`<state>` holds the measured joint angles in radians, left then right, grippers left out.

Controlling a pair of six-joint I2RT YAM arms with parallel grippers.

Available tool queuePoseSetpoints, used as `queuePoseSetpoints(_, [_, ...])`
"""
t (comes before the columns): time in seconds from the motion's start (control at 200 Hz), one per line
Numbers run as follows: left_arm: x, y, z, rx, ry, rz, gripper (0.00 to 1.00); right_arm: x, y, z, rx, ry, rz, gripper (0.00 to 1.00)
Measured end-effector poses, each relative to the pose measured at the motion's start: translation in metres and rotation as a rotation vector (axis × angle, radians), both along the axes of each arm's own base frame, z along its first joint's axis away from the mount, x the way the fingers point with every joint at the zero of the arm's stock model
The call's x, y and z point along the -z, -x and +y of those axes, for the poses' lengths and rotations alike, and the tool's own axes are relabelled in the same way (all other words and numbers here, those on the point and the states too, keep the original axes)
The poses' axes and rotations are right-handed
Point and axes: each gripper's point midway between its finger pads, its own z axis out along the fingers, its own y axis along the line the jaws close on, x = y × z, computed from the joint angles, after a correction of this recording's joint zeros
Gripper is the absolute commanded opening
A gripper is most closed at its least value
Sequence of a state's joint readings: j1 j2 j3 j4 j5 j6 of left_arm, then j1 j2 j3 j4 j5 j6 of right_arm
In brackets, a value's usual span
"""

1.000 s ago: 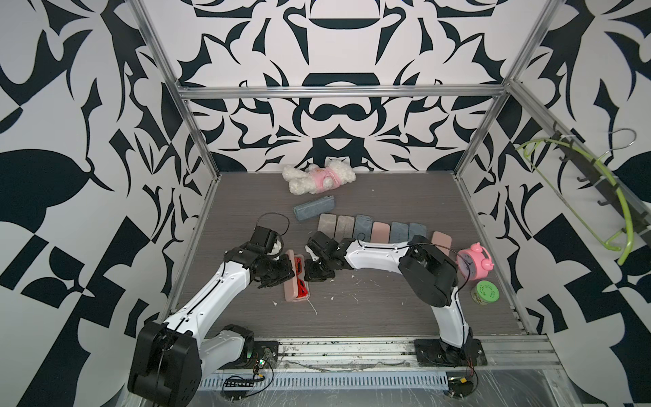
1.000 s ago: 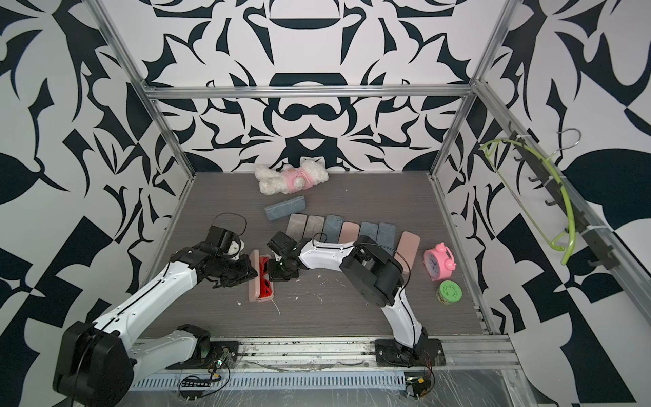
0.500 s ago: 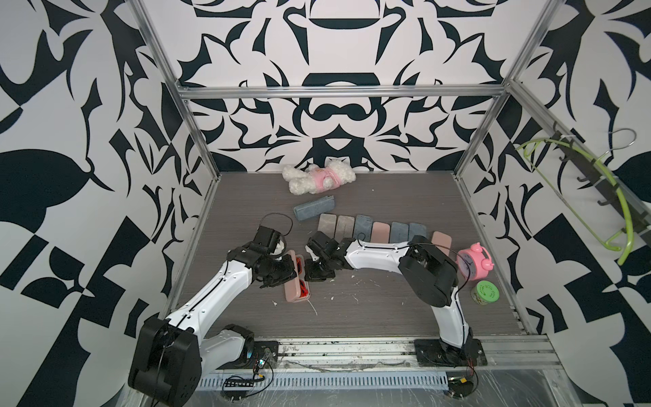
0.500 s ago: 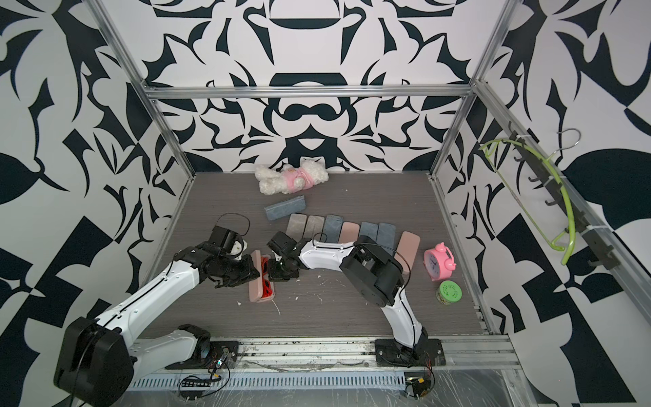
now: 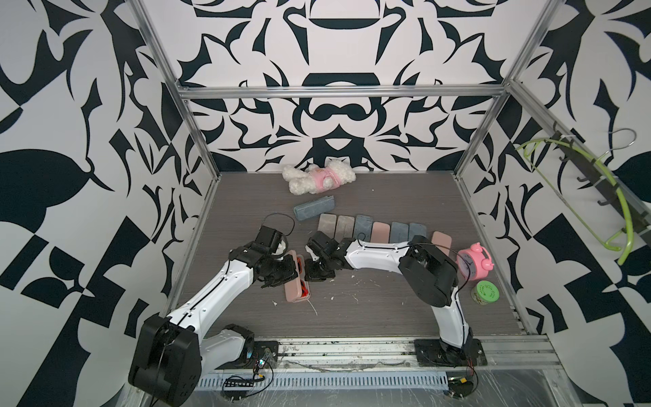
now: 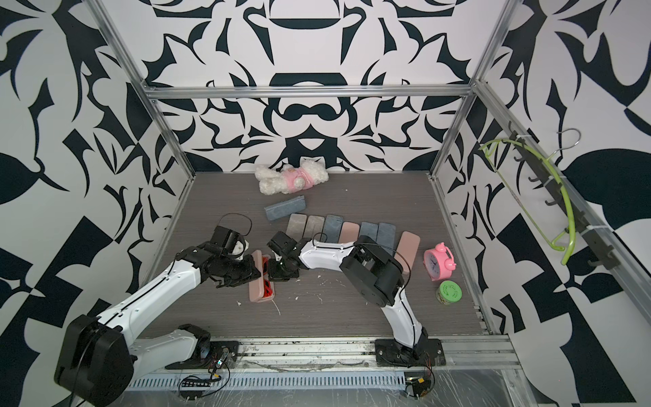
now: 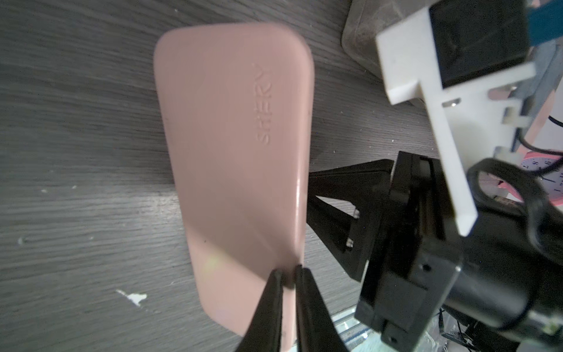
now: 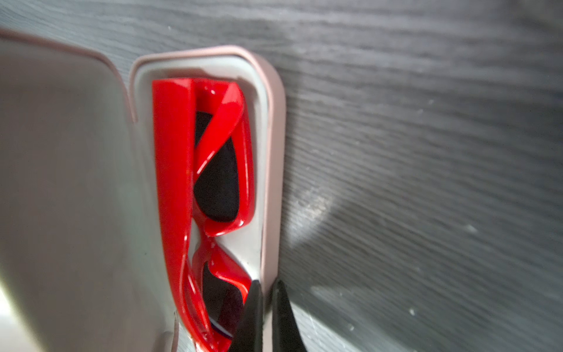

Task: Close the glasses case
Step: Close the glasses case at the center of the board.

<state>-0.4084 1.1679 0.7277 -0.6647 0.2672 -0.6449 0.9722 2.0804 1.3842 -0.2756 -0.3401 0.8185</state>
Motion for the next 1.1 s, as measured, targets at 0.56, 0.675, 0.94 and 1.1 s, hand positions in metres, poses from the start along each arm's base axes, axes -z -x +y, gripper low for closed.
queuePoseSetpoints(0.56, [0.0001, -0.0014, -0.007, 0.011, 0.008, -0.007, 0.14, 0.0004, -0.0002, -0.0006, 0.001, 0.001, 0.001, 0.06])
queuePoseSetpoints(0.675, [-0.0001, -0.0016, -0.0073, 0.012, 0.009, -0.008, 0.14, 0.0005, -0.0002, -0.0006, 0.001, 0.001, 0.001, 0.06])
queuePoseSetpoints(0.94, [0.0041, 0.0008, -0.0058, 0.011, -0.006, 0.01, 0.14, 0.0017, -0.0006, -0.0019, 0.003, 0.003, 0.003, 0.06])
queuePoseSetpoints(1.1, [0.0093, 0.0027, -0.0034, 0.008, -0.023, 0.028, 0.14, 0.0018, -0.0004, -0.0018, 0.002, 0.002, 0.002, 0.05])
